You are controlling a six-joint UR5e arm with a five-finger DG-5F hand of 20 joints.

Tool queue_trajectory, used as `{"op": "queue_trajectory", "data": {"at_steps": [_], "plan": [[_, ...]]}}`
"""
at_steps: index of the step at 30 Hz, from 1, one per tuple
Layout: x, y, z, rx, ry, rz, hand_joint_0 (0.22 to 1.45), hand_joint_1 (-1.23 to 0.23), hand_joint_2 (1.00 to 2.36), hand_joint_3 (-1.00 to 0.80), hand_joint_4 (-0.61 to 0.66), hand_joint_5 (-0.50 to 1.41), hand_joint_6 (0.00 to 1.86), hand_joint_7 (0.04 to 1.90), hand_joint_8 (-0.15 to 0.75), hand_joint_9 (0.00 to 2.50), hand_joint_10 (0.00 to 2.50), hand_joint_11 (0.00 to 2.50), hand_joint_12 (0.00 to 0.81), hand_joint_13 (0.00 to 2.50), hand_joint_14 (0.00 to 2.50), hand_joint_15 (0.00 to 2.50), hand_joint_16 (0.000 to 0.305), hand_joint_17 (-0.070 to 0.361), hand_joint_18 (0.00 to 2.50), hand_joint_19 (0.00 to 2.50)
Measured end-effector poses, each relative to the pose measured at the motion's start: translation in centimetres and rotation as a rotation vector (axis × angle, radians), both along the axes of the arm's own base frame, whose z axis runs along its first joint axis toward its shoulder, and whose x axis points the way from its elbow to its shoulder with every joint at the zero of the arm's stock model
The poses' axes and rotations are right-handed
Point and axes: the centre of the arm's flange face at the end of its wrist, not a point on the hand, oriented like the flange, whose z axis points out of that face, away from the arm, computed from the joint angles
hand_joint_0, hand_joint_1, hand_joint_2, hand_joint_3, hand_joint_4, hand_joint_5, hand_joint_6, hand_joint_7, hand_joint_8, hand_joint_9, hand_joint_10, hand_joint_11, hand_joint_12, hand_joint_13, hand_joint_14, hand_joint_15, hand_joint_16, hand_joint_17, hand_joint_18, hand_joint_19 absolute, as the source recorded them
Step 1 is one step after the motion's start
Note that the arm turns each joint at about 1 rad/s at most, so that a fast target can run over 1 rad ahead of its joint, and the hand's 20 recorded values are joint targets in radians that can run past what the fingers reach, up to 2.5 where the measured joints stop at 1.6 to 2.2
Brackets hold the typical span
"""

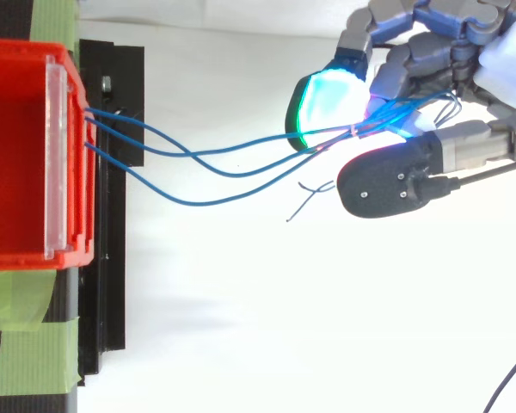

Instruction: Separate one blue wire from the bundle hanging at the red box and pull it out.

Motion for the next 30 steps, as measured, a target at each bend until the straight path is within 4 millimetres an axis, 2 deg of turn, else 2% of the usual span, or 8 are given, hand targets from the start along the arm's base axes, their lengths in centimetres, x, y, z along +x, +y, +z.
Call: {"op": "queue_trajectory", "data": {"at_steps": [4,11,17,24,26,30], "plan": [[0.02,0.03,0.03,0.000,-0.001,0.000,0.58,-0.86,1.01,-0.38,0.26,-0.24,0.89,0.88,0.340,0.77,1.07,1.42,0.446,0.95,0.60,1.58,0.055,0.124,1.01,0.92],[0.01,0.02,0.08,0.000,-0.002,-0.002,0.52,-0.82,1.01,-0.41,0.24,-0.23,0.88,0.88,0.346,0.88,1.09,1.42,0.458,0.99,0.69,1.53,0.057,0.129,1.08,0.95],[0.01,0.02,0.09,0.000,-0.002,-0.002,0.50,-0.83,1.00,-0.45,0.24,-0.23,0.88,0.88,0.348,0.86,1.09,1.41,0.467,0.98,0.73,1.50,0.060,0.134,1.07,0.95],[0.01,0.02,0.09,0.000,-0.002,-0.002,0.54,-0.77,1.01,-0.42,0.20,-0.18,0.89,0.92,0.325,1.07,1.00,1.52,0.435,1.10,0.63,1.58,0.055,0.123,1.13,0.96],[0.01,0.02,0.09,0.000,-0.002,-0.002,0.58,-0.71,1.01,-0.37,0.17,-0.17,0.89,0.93,0.314,1.12,0.95,1.55,0.417,1.15,0.58,1.63,0.052,0.118,1.15,0.97],[0.01,0.02,0.08,0.000,-0.002,-0.002,0.59,-0.70,1.01,-0.33,0.16,-0.17,0.89,0.95,0.309,1.15,0.95,1.56,0.414,1.16,0.58,1.62,0.052,0.117,1.16,0.97]]}}
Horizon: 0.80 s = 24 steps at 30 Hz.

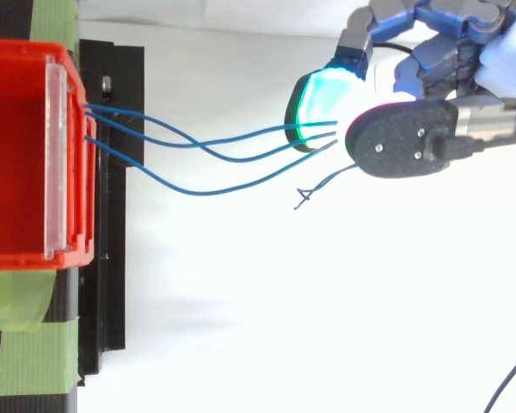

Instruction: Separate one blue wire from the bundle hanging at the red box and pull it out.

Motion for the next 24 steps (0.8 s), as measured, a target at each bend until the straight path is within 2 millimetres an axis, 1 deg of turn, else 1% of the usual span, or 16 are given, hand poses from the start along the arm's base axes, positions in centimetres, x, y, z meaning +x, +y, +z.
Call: {"op": "queue_trajectory", "data": {"at_steps": [6,9,16,19,24], "plan": [[0.00,-0.01,0.00,0.000,0.000,0.000,0.61,-0.73,1.02,-0.30,0.13,-0.17,0.90,0.97,0.306,1.15,0.95,1.57,0.407,1.17,0.57,1.65,0.051,0.116,1.16,0.97],[0.00,-0.01,0.00,0.000,0.000,0.000,0.62,-0.75,1.02,-0.30,0.14,-0.18,0.91,0.94,0.305,1.14,0.97,1.55,0.413,1.17,0.57,1.65,0.052,0.116,1.16,0.97],[0.00,0.00,0.00,0.000,0.000,0.000,0.61,-0.85,1.01,-0.39,0.16,-0.19,0.92,0.90,0.300,1.08,1.00,1.52,0.412,1.14,0.54,1.68,0.052,0.116,1.13,0.96],[0.00,0.00,0.01,0.000,0.000,0.000,0.58,-0.84,1.00,-0.44,0.18,-0.19,0.92,0.90,0.311,1.06,1.03,1.51,0.421,1.14,0.55,1.64,0.052,0.117,1.12,0.96],[0.00,0.00,0.01,0.000,0.000,0.000,0.56,-0.80,1.00,-0.45,0.18,-0.19,0.92,0.89,0.311,1.05,1.04,1.51,0.427,1.13,0.58,1.63,0.053,0.119,1.12,0.97]]}}
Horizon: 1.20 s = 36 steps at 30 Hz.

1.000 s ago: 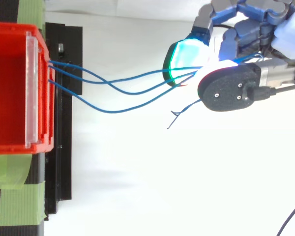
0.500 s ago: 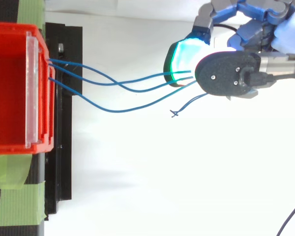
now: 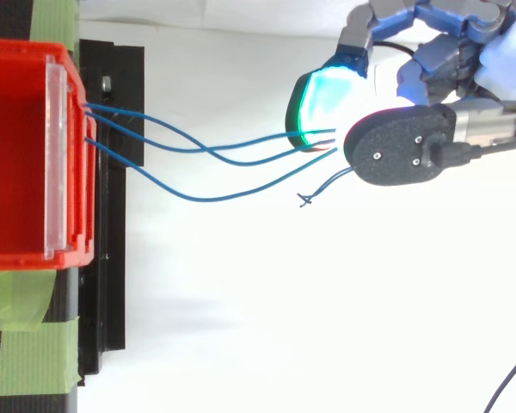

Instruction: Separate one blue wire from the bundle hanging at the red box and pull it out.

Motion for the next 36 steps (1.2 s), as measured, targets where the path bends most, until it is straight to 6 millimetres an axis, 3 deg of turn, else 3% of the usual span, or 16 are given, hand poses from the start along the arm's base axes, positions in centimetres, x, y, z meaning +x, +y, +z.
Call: {"op": "queue_trajectory", "data": {"at_steps": [9,19,26,36], "plan": [[-0.01,-0.01,0.01,0.000,0.000,-0.001,0.62,-0.79,1.01,-0.34,0.15,-0.19,0.92,0.90,0.309,1.09,1.03,1.49,0.413,1.15,0.57,1.63,0.051,0.114,1.13,0.97],[-0.01,0.04,0.00,-0.001,0.000,-0.003,0.65,-0.81,1.02,-0.18,0.04,-0.20,0.96,0.97,0.308,1.05,1.10,1.48,0.411,1.16,0.57,1.64,0.052,0.116,1.15,0.94],[-0.01,0.05,0.01,-0.001,0.000,-0.003,0.69,-0.85,1.02,-0.09,0.20,-0.23,0.96,0.89,0.319,0.91,1.27,1.36,0.422,1.12,0.58,1.63,0.052,0.116,1.12,0.93],[-0.01,0.05,0.00,-0.001,0.000,-0.003,0.66,-0.93,1.02,-0.14,0.26,-0.26,0.94,0.90,0.339,0.77,1.22,1.39,0.436,1.00,0.58,1.65,0.055,0.123,1.04,0.90]]}}
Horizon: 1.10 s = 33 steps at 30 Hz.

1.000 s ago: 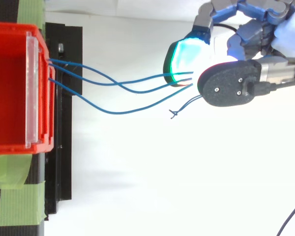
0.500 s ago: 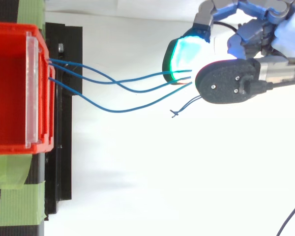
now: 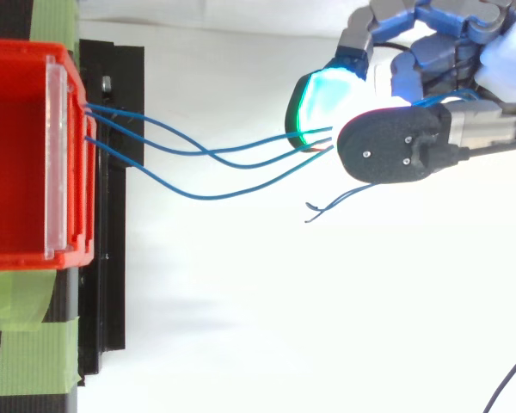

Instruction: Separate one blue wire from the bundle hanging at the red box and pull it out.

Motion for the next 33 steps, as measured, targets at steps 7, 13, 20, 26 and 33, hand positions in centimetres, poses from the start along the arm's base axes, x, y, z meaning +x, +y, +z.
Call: {"op": "queue_trajectory", "data": {"at_steps": [7,13,20,26,33], "plan": [[0.00,0.00,0.01,0.003,-0.002,-0.001,0.64,-0.96,1.02,-0.10,0.28,-0.26,0.93,0.92,0.340,0.74,1.16,1.42,0.439,0.97,0.55,1.65,0.056,0.127,1.02,0.88],[0.00,0.00,0.00,0.003,-0.001,-0.001,0.62,-0.98,1.02,-0.08,0.28,-0.27,0.92,0.95,0.337,0.69,1.06,1.48,0.440,0.90,0.55,1.66,0.059,0.133,0.96,0.85],[0.01,0.00,-0.01,0.003,-0.001,-0.001,0.61,-1.00,1.02,-0.11,0.28,-0.28,0.91,0.97,0.329,0.65,0.88,1.55,0.443,0.83,0.44,1.69,0.061,0.137,0.89,0.80],[-0.01,-0.02,0.00,0.002,-0.002,-0.003,0.59,-1.00,1.02,-0.14,0.29,-0.28,0.90,0.98,0.332,0.63,0.80,1.59,0.445,0.80,0.38,1.68,0.062,0.140,0.86,0.79],[-0.03,-0.05,0.01,0.001,-0.002,-0.006,0.59,-1.01,1.02,-0.16,0.29,-0.29,0.89,0.99,0.335,0.61,0.77,1.61,0.445,0.77,0.34,1.69,0.063,0.142,0.82,0.77]]}}
